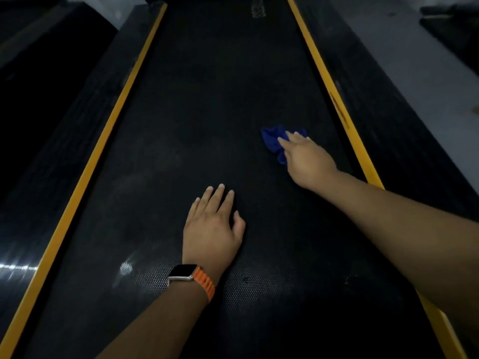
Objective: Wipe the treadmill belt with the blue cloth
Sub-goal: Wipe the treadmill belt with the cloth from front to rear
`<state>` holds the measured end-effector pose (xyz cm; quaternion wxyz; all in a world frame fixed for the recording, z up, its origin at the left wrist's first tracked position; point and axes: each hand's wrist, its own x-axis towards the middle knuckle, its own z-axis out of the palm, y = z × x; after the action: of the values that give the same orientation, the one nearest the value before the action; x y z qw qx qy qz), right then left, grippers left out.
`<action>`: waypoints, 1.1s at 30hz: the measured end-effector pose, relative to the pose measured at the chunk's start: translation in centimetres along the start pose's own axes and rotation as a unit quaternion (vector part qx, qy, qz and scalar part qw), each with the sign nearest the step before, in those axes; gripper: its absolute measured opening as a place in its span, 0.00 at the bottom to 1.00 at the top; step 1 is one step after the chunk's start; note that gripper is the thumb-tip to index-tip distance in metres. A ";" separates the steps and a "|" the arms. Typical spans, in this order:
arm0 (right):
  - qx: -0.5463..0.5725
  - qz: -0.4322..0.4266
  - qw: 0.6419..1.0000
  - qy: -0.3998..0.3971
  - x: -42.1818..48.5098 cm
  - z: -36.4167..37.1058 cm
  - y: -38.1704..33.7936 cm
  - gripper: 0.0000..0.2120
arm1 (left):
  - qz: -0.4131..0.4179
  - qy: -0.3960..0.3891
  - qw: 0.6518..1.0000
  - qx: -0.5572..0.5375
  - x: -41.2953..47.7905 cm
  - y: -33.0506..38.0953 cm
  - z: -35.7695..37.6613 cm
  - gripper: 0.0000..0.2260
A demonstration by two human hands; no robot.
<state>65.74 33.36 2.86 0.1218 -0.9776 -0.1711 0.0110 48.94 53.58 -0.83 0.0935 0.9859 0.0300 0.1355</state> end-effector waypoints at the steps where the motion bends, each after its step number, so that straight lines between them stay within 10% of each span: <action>1: -0.012 -0.016 1.000 0.005 -1.8 0.1 -0.1 0.24 | 0.001 0.000 1.000 -0.002 0.0 -0.1 0.1 0.24; 8: -0.078 -0.154 0.984 -0.043 -13.7 -1.6 0.3 0.24 | 0.002 -0.005 1.000 -0.002 0.0 -0.1 0.2 0.24; 15: 0.011 0.015 1.000 0.015 -1.7 0.1 -1.2 0.24 | -0.004 -0.009 1.000 -0.006 0.1 0.0 0.0 0.25; 22: 0.038 -0.176 0.983 -0.032 -16.1 0.1 1.7 0.28 | 0.000 -0.006 1.000 0.000 -0.1 -0.1 0.2 0.25; 29: 0.068 0.056 0.996 0.026 1.8 -0.4 4.1 0.26 | -0.003 -0.016 1.000 -0.010 -0.1 -0.1 -0.1 0.25; 33: 0.048 0.007 0.998 0.047 -5.6 0.3 3.2 0.26 | -0.002 -0.018 1.000 -0.002 0.0 -0.2 0.0 0.25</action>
<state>61.49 28.66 1.67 0.1758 -0.9714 -0.1574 -0.0256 48.94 53.74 -0.87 0.0965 0.9879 0.0296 0.1181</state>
